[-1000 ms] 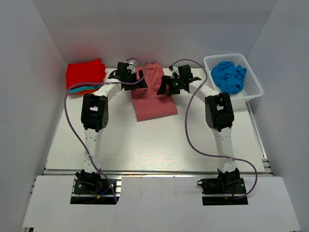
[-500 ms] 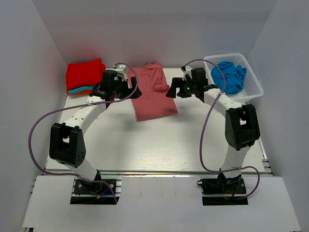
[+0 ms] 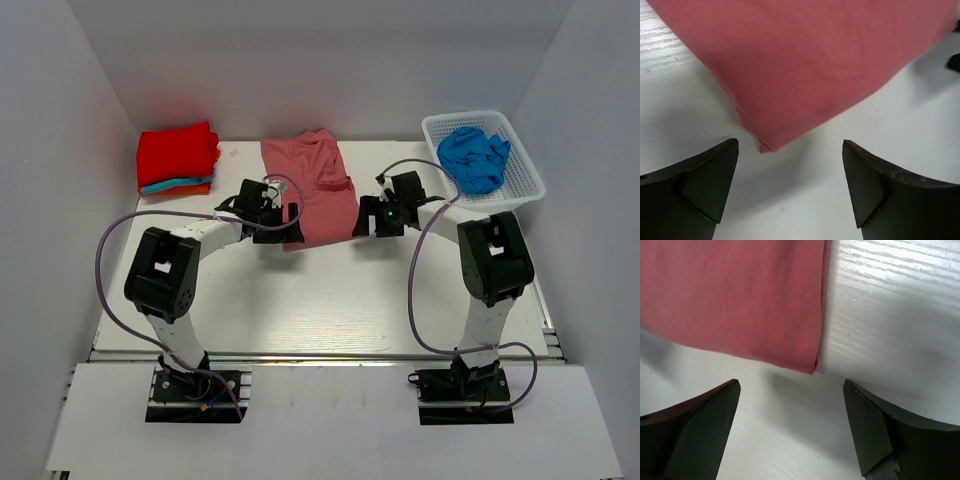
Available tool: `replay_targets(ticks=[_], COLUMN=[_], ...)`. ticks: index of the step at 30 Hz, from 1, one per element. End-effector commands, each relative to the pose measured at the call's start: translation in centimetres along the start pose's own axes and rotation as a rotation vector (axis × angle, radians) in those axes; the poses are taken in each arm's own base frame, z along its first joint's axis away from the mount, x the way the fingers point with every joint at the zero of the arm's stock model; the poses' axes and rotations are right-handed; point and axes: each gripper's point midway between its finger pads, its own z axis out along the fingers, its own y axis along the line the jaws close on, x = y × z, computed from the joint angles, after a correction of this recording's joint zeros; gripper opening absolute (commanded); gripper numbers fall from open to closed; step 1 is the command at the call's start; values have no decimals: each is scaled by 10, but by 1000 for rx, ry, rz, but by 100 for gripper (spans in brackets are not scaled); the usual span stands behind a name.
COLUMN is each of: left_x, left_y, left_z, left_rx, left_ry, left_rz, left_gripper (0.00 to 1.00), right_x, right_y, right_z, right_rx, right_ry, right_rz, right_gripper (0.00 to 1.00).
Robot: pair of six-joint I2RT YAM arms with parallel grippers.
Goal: Fold and stack the t-shirts
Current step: Grab one side of the 2/3 rectangular tshirt with both arms
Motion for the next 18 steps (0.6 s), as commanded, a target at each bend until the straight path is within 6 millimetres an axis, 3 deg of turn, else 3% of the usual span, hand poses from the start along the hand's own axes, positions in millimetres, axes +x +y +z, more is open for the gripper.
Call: replay_targets(ticks=[1,6,7,9,10,12,13,15,16,17,18], left_x=[2,11,18,20,20,23,22,21,21,21,23], left_y=[3,7,10,13,13,13,15,13,11,11,7], left_z=[10,18,21,21,21,23,25,25,25,25,23], left_rx=[2,5,-1,-10,-10,-21,-27,-15,-4,-4,2], left_ry=[3,27,45,42,42,42,29,23,26,26,26], left_rz=[19,23,17,17,17,24,28,30,30,30,38], left_gripper=[93,83,81,78,74,69,57,44,23,15,7], right_x=[-14,-7,-9,-7,-7,-5,-4,-3,-3,-5,-5], right_y=[-7,-8,-9,-12,-8,-2,-2,-1,0,0,1], right_z=[6,18,22,25,27,29,28,28,28,27,25], right_rx=[24,-1,-4,-6,-19,-57,-66,-71,-71,-72,-70], right_ry=[-23,-2,-1,18,24,28,29,32,29,22,19], right_rz=[-17,-20,-23,-13,-17,-13,-14,-12,-17,-16,-18], right_gripper=[90,86,76,65,53,44,35,29,20,3,0])
